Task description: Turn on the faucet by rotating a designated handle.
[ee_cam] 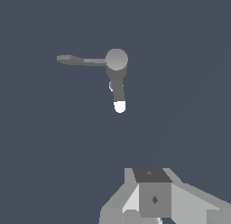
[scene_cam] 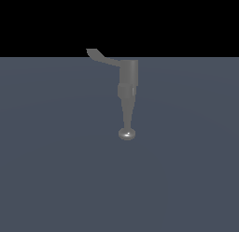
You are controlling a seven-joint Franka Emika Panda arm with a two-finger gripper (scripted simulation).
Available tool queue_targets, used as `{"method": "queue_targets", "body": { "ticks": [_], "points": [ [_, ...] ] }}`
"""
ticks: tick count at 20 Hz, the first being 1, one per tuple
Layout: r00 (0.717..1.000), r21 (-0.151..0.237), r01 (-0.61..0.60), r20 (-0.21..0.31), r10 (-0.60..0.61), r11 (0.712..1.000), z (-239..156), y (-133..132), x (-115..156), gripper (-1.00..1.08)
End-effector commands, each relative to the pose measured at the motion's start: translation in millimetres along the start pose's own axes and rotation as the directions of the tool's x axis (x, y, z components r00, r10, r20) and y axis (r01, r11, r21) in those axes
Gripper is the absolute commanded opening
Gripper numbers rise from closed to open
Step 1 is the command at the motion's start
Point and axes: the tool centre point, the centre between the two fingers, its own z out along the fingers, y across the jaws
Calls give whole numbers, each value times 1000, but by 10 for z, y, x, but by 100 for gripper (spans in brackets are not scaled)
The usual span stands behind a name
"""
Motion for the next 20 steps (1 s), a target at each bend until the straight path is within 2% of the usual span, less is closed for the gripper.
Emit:
{"method": "queue_targets", "body": {
  "ticks": [1,10,15,20],
  "points": [
    [998,-3,-59,1,59,998,37,-42,92,-100],
    [964,-14,-267,0,267,964,195,-200,419,-100],
    [926,-18,-377,-1,377,926,301,-292,595,-100],
    [876,-22,-482,-3,482,876,420,-388,767,-100]
  ]
}}
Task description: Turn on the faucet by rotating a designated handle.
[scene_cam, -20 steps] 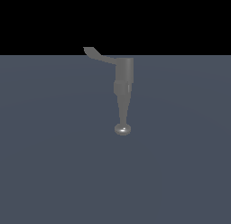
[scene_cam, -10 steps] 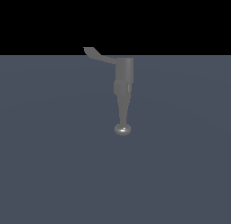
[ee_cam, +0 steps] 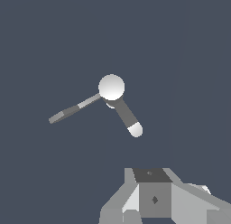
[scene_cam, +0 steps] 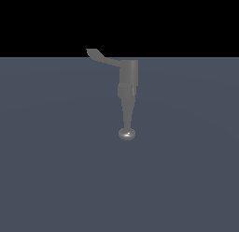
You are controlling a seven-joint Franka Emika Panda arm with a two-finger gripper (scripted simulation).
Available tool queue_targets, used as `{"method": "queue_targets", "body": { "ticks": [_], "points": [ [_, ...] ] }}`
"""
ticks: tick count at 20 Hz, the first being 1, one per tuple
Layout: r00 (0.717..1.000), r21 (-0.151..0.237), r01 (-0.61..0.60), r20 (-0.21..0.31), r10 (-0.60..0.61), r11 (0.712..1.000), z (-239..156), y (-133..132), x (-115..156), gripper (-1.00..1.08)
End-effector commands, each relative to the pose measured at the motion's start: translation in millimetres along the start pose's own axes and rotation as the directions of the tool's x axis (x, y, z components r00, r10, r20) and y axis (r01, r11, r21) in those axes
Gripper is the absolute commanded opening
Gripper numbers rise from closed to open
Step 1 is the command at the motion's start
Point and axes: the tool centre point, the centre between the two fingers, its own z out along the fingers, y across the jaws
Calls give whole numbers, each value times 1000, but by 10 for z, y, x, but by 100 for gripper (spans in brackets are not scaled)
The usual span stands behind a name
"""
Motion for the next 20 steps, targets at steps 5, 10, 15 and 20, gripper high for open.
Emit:
{"method": "queue_targets", "body": {
  "ticks": [5,10,15,20],
  "points": [
    [988,-4,-152,1,152,988,164,-216,139,-100],
    [964,-6,-265,2,265,964,304,-381,237,-100],
    [927,-8,-374,4,374,927,455,-545,329,-100],
    [878,-11,-478,6,478,878,619,-706,414,-100]
  ]
}}
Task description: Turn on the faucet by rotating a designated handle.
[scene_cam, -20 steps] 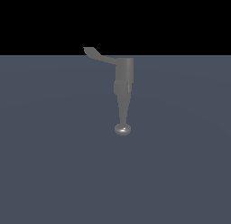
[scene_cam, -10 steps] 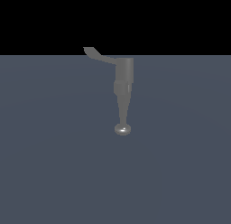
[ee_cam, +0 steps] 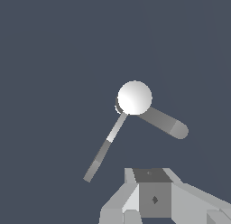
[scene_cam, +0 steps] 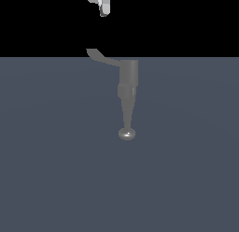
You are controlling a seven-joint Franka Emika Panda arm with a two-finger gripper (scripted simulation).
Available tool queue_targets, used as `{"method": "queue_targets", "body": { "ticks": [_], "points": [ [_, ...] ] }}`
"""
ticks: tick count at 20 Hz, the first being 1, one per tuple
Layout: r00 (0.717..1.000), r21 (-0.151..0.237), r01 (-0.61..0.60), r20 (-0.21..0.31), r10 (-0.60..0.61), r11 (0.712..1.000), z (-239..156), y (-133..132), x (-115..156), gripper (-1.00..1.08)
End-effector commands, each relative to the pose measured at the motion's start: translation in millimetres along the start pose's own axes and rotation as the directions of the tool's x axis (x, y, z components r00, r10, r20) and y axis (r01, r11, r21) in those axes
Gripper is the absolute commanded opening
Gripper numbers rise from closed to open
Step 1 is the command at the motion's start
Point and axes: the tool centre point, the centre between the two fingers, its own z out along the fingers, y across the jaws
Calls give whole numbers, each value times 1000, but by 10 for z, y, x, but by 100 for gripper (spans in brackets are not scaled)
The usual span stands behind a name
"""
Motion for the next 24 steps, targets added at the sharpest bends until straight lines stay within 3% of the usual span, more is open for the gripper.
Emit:
{"method": "queue_targets", "body": {
  "ticks": [1,9,24],
  "points": [
    [998,-1,-59,2,59,998,84,-93,1,-100],
    [970,-5,-242,9,242,970,369,-373,-6,-100],
    [871,-16,-491,22,491,871,826,-745,-43,-100]
  ]
}}
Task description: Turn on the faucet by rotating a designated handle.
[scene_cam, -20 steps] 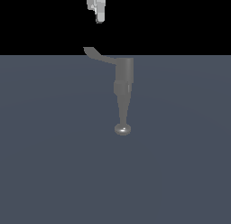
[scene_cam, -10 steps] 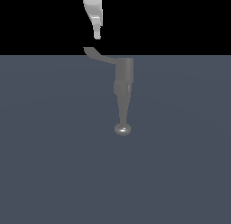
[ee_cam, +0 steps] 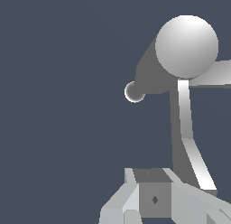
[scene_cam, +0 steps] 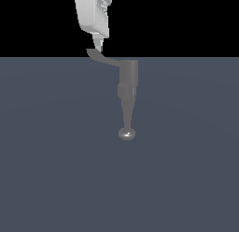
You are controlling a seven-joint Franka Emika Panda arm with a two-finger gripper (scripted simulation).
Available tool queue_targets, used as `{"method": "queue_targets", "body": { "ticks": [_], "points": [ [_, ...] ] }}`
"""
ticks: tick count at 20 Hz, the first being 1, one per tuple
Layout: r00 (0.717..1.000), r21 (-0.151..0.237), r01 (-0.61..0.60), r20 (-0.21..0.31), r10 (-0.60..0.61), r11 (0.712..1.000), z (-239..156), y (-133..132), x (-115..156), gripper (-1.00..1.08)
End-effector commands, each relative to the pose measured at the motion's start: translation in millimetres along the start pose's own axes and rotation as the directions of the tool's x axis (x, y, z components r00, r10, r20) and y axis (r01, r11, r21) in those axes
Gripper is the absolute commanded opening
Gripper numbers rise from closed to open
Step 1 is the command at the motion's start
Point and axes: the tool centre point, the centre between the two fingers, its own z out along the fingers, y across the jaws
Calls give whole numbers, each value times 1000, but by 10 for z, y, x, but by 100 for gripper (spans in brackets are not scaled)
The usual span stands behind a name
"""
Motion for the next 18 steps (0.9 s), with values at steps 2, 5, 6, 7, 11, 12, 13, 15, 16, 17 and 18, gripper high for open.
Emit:
{"method": "queue_targets", "body": {
  "ticks": [2,5,6,7,11,12,13,15,16,17,18],
  "points": [
    [999,-1,-36,2,36,999,60,-39,-26,-100],
    [999,-1,-52,3,52,999,88,-56,-38,-100],
    [999,-1,-55,3,55,999,94,-59,-40,-100],
    [998,-2,-56,4,56,998,97,-61,-42,-100],
    [998,-2,-57,4,57,998,98,-62,-42,-100],
    [998,-2,-56,3,56,998,98,-60,-41,-100],
    [998,-2,-56,3,56,998,98,-30,-42,-100],
    [998,-2,-56,3,56,998,99,30,-44,-100],
    [998,-2,-56,3,56,998,99,61,-45,-100],
    [998,-2,-56,3,56,998,99,92,-46,-100],
    [998,-2,-56,3,56,998,99,123,-47,-100]
  ]
}}
